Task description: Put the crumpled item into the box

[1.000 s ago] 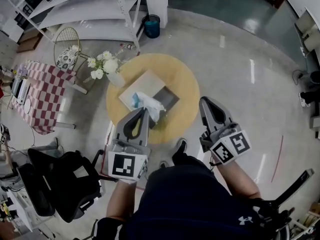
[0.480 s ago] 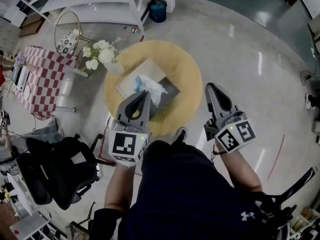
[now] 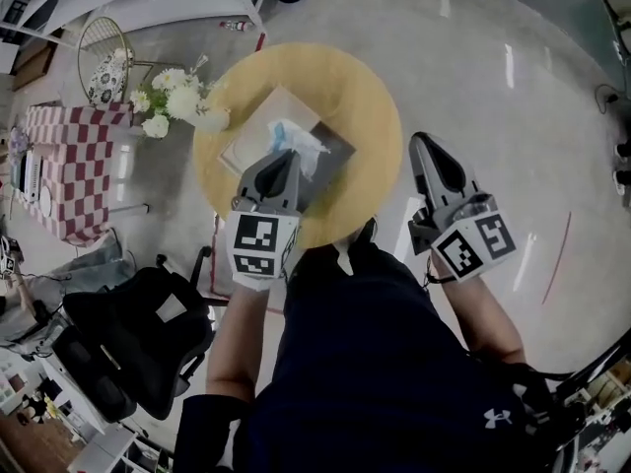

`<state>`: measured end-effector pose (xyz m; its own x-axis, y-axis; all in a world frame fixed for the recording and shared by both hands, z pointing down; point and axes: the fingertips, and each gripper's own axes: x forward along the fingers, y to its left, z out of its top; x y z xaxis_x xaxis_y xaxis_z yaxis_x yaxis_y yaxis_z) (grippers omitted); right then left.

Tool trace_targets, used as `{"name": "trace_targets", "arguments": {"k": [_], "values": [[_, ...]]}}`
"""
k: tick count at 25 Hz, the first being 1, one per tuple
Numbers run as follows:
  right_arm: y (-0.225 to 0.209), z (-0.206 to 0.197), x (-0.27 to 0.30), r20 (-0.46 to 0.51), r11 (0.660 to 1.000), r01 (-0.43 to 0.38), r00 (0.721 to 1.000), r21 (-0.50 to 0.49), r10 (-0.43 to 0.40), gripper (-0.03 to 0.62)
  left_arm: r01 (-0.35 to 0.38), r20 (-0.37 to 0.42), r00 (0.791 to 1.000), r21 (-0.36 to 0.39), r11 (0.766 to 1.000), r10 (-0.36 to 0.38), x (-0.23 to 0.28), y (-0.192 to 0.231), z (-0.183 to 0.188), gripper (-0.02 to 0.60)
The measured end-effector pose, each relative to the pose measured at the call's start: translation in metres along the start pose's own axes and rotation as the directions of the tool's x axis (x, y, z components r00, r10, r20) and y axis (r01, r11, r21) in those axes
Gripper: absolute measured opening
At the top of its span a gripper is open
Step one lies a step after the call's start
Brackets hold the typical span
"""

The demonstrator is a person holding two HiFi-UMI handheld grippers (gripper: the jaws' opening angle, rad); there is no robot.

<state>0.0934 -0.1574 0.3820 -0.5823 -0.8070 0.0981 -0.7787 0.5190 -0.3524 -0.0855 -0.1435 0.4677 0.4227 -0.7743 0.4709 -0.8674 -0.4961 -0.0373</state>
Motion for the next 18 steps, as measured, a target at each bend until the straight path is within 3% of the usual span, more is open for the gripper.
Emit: {"name": "trace_targets", "arguments": {"k": [8, 18], "values": [[-0.015, -0.014, -0.005, -0.007, 0.992, 0.117, 0.993, 0.050, -0.117, 0.002, 0.100, -0.193, 0.977, 0.011, 0.995, -0.096, 0.039, 0.005, -0.063, 0.017], [-0.034, -0.037, -0.023, -0.015, 0.972, 0.216, 0.976, 0.094, -0.216, 0.002, 0.185, -0.362, 0.916, 0.002, 0.983, -0.172, 0.074, -0.009, -0.121, 0.017]]}}
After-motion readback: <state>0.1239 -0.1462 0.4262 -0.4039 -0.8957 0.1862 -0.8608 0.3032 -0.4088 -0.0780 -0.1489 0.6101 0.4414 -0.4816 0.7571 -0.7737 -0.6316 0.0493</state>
